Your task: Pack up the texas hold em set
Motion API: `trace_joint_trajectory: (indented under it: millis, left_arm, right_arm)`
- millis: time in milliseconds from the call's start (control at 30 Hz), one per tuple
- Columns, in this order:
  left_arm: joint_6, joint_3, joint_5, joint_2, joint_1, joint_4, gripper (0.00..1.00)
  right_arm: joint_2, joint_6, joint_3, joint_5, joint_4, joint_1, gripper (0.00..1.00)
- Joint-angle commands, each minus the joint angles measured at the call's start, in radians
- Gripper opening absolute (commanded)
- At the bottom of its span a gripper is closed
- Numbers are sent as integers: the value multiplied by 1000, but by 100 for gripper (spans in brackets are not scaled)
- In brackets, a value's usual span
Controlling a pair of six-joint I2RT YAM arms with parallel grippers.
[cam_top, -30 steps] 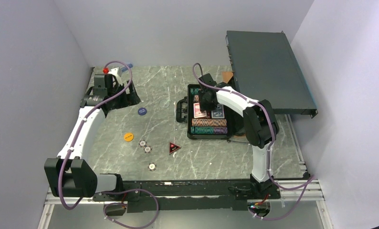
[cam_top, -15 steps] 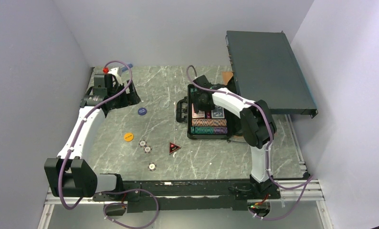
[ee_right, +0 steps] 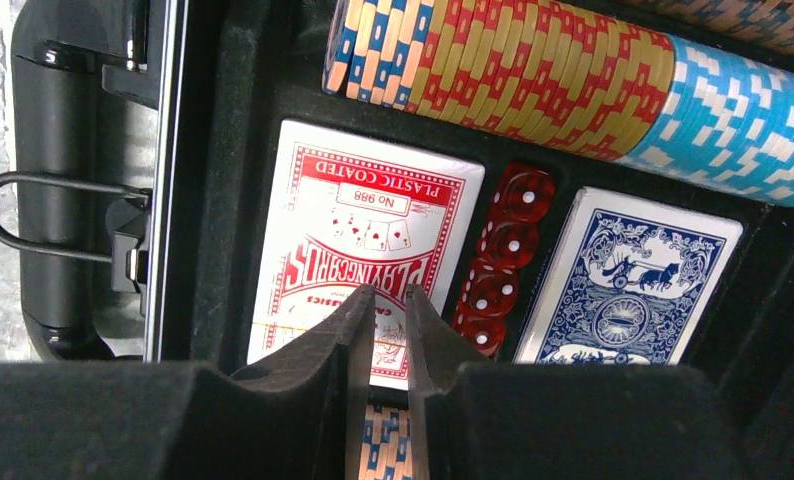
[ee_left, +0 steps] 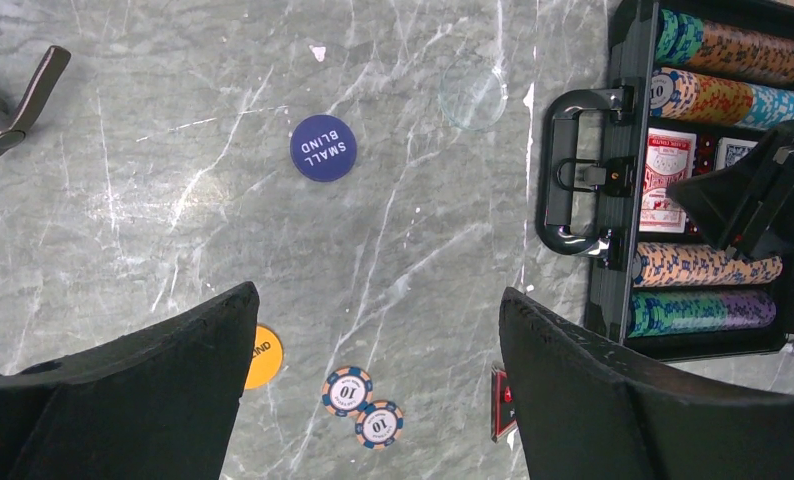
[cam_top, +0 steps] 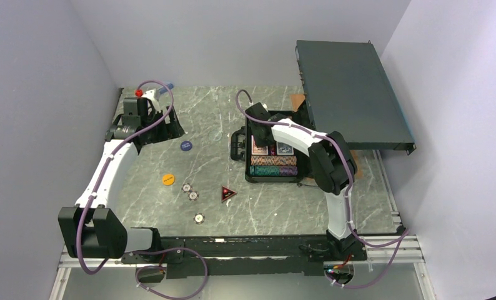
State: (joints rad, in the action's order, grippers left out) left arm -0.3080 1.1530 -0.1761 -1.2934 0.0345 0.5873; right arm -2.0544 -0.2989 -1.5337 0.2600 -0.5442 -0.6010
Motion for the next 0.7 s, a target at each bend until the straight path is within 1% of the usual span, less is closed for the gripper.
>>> trace_joint_trajectory:
  millis: [0, 100, 167, 233, 333, 400, 467, 533, 567, 667]
  left_arm:
    - [15, -4, -5, 3, 4, -33, 91]
    - [14, -3, -10, -5, 4, -32, 91]
    - [14, 0, -15, -11, 4, -33, 91]
    - [13, -2, -23, -18, 4, -36, 91]
    - [10, 2, -32, -32, 5, -33, 92]
    - [10, 3, -38, -37, 4, -33, 92]
    - [11, 1, -32, -39, 5, -34, 92]
    - [14, -2, -21, -41, 5, -32, 92]
    - [15, -1, -18, -42, 5, -29, 92]
    - [11, 1, -15, -46, 5, -30, 92]
  right_arm:
    - [-24, 9, 30, -21, 21, -2, 21]
    - [32, 18, 10, -24, 6, -4, 23]
    - [75, 36, -8, 1, -5, -9, 32]
    - [121, 53, -14, 7, 6, -11, 44]
    - [133, 72, 4, -3, 53, -11, 55]
    - [95, 77, 3, -11, 70, -10, 55]
    - [42, 65, -40, 14, 19, -10, 49]
    - [43, 75, -56, 54, -5, -37, 48]
    - [61, 93, -47, 90, 0, -62, 51]
    - [130, 167, -12, 212, 26, -186, 65]
